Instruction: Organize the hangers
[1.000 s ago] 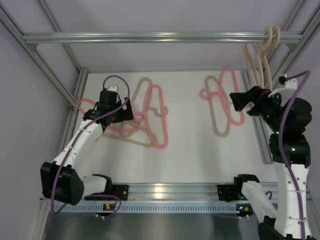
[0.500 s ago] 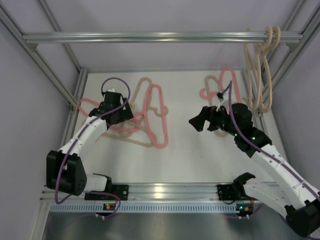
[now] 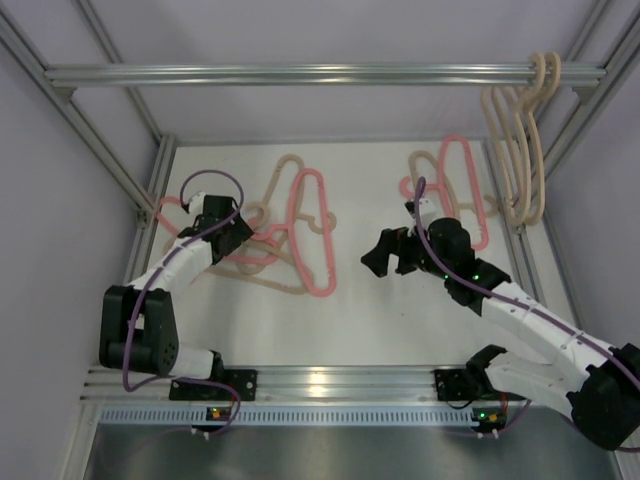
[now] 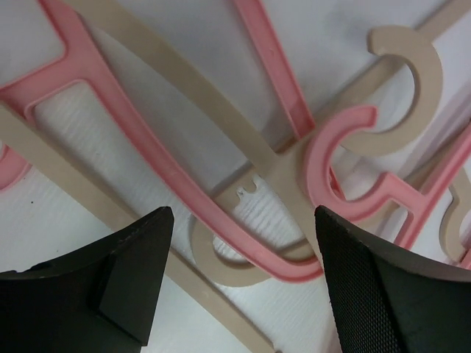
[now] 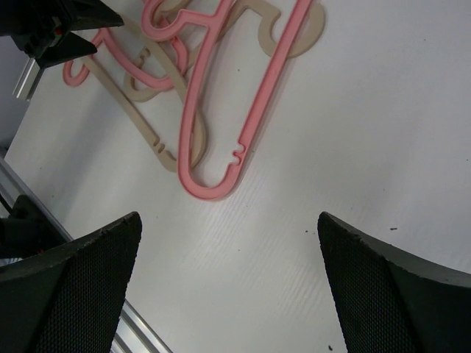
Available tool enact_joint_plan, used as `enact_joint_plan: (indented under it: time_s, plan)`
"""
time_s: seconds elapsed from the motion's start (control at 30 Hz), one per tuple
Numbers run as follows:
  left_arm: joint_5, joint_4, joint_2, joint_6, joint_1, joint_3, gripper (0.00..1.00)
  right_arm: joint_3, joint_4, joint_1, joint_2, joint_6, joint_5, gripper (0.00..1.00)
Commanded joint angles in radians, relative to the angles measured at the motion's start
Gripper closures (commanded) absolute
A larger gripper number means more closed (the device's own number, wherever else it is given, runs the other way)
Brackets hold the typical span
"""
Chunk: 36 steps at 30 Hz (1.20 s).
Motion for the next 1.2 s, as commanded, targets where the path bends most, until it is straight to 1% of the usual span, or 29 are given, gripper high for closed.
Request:
enact_joint_plan:
  time_s: [0.0,0.2,0.43,0.53,0.83,0.87,0.97,1.0,1.03,1.07,1.17]
  plan:
    - [-0.030,0.126,-0.024,-0.163,0.048,-0.021,0.18,-0.023,0.145,0.028,0.015,-0.005,-0.026,0.00]
    - [-0.025,0.141,0.087,-0.238,0.078,0.033,0.18,-0.044,0.182,0.029,0.033,-0.014,-0.044,0.01]
    - [-0.050,0.143,0.185,-0.281,0.093,0.089,0.21,-0.055,0.187,0.028,0.033,-0.036,-0.044,0.01]
    - [-0.083,0.143,0.206,-0.291,0.098,0.105,0.26,-0.060,0.190,0.028,0.035,-0.041,-0.046,0.01]
    - [-0.112,0.141,0.280,-0.307,0.113,0.114,0.34,-0.067,0.191,0.029,0.038,-0.051,-0.035,0.01]
    - [-0.111,0.143,0.286,-0.310,0.114,0.114,0.38,-0.069,0.191,0.028,0.035,-0.053,-0.033,0.01]
    - [-0.103,0.143,0.297,-0.326,0.118,0.106,0.41,-0.072,0.191,0.028,0.033,-0.051,-0.023,0.01]
    - [-0.102,0.143,0.298,-0.332,0.118,0.103,0.45,-0.073,0.191,0.028,0.035,-0.053,-0.020,0.01]
    - [-0.102,0.143,0.297,-0.335,0.118,0.102,0.47,-0.075,0.191,0.028,0.035,-0.053,-0.020,0.01]
    - [-0.106,0.143,0.294,-0.340,0.118,0.100,0.55,-0.076,0.191,0.029,0.035,-0.053,-0.018,0.01]
    - [-0.109,0.143,0.271,-0.349,0.118,0.085,0.67,-0.078,0.191,0.029,0.035,-0.053,-0.017,0.01]
